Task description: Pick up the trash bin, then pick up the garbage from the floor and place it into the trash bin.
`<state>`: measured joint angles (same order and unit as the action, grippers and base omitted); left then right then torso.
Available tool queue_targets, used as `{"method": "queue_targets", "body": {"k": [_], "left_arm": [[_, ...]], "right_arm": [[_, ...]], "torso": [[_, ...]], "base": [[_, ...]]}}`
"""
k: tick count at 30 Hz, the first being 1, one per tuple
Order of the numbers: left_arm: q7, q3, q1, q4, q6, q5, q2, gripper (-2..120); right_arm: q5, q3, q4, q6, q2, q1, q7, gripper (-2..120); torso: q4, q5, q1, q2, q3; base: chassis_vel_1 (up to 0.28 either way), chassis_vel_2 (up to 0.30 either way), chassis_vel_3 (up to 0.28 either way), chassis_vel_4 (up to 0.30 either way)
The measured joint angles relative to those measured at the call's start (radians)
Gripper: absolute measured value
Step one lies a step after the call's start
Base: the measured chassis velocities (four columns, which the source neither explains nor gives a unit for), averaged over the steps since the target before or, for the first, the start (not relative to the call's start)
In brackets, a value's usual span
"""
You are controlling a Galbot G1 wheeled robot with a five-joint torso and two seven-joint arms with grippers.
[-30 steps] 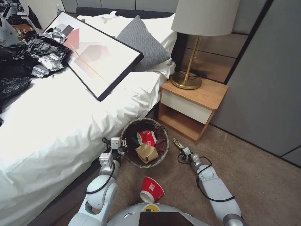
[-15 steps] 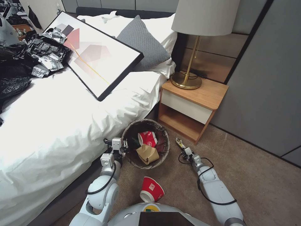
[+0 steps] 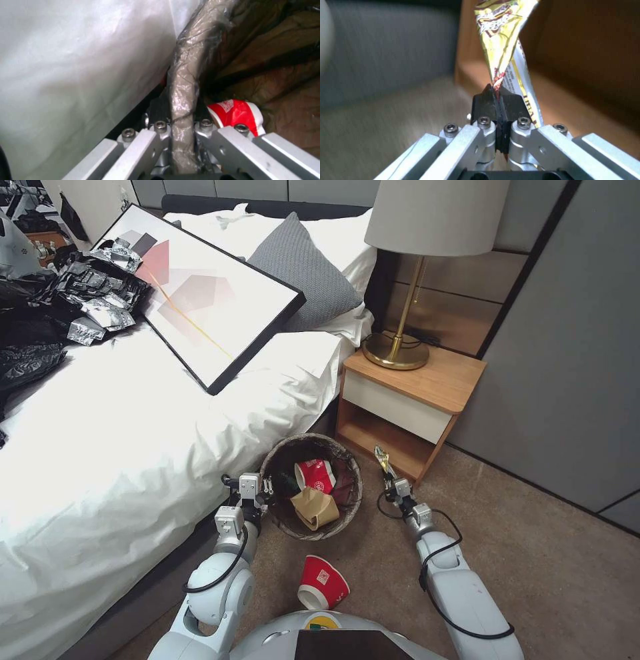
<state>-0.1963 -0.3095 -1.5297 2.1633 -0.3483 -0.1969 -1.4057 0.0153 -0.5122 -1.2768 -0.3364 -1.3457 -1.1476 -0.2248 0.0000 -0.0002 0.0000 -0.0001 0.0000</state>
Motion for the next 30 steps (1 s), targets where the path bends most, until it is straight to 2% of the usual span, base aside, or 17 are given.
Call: {"method": "queue_targets", "body": {"k": [2,4,5,10,14,15,23,25,27,30], "left_arm": [[-0.001,0.000,0.001,0.001,-0.005,-0.008,0.000,0],[-0.001,0.000,0.002,0.002,-0.009,-0.012,0.001,0],[-0.001,0.000,0.002,0.002,-0.009,-0.012,0.001,0],[0.000,0.004,0.002,-0.001,-0.010,-0.008,-0.004,0],[0.000,0.004,0.002,-0.001,-0.010,-0.008,-0.004,0],[0.000,0.008,0.002,-0.003,-0.010,-0.005,-0.008,0],[0.000,0.008,0.002,-0.003,-0.010,-0.004,-0.009,0],[0.001,0.008,0.002,-0.003,-0.010,-0.003,-0.010,0],[0.001,0.009,0.000,-0.003,-0.010,-0.003,-0.010,0],[0.001,0.009,-0.001,-0.003,-0.010,-0.002,-0.010,0]], "right_arm": [[0.022,0.000,-0.045,-0.023,-0.003,-0.019,-0.007,0],[0.083,0.003,-0.150,-0.073,-0.002,-0.063,-0.048,0],[0.083,0.003,-0.150,-0.073,-0.002,-0.063,-0.048,0],[0.186,0.018,-0.340,-0.131,0.000,-0.117,-0.169,0],[0.186,0.018,-0.340,-0.131,0.000,-0.117,-0.169,0],[0.228,0.038,-0.455,-0.132,0.003,-0.140,-0.234,0],[0.230,0.054,-0.481,-0.121,0.005,-0.149,-0.244,0],[0.230,0.092,-0.540,-0.109,0.004,-0.165,-0.257,0],[0.230,0.123,-0.591,-0.100,0.006,-0.175,-0.263,0],[0.228,0.173,-0.642,-0.085,0.010,-0.193,-0.265,0]], "torso": [[0.0001,0.0004,0.000,0.000,0.000],[-0.0001,-0.0002,0.000,0.000,0.000],[-0.0001,-0.0002,0.000,0.000,0.000],[0.0001,0.0000,0.000,0.000,0.000],[0.0001,0.0000,0.000,0.000,0.000],[0.0002,-0.0002,0.000,0.000,0.000],[0.0000,0.0004,0.000,0.000,0.000],[-0.0008,0.0002,0.000,0.000,0.000],[0.0006,0.0002,0.000,0.000,0.000],[0.0001,-0.0001,0.000,0.000,0.000]], "base": [[0.000,0.000,0.000,0.000],[0.000,0.000,0.000,0.000],[0.000,0.000,0.000,0.000],[0.000,0.000,0.000,0.000],[0.000,0.000,0.000,0.000],[0.000,0.000,0.000,0.000],[0.000,0.000,0.000,0.000],[0.000,0.000,0.000,0.000],[0.000,0.000,0.000,0.000],[0.000,0.000,0.000,0.000]]}}
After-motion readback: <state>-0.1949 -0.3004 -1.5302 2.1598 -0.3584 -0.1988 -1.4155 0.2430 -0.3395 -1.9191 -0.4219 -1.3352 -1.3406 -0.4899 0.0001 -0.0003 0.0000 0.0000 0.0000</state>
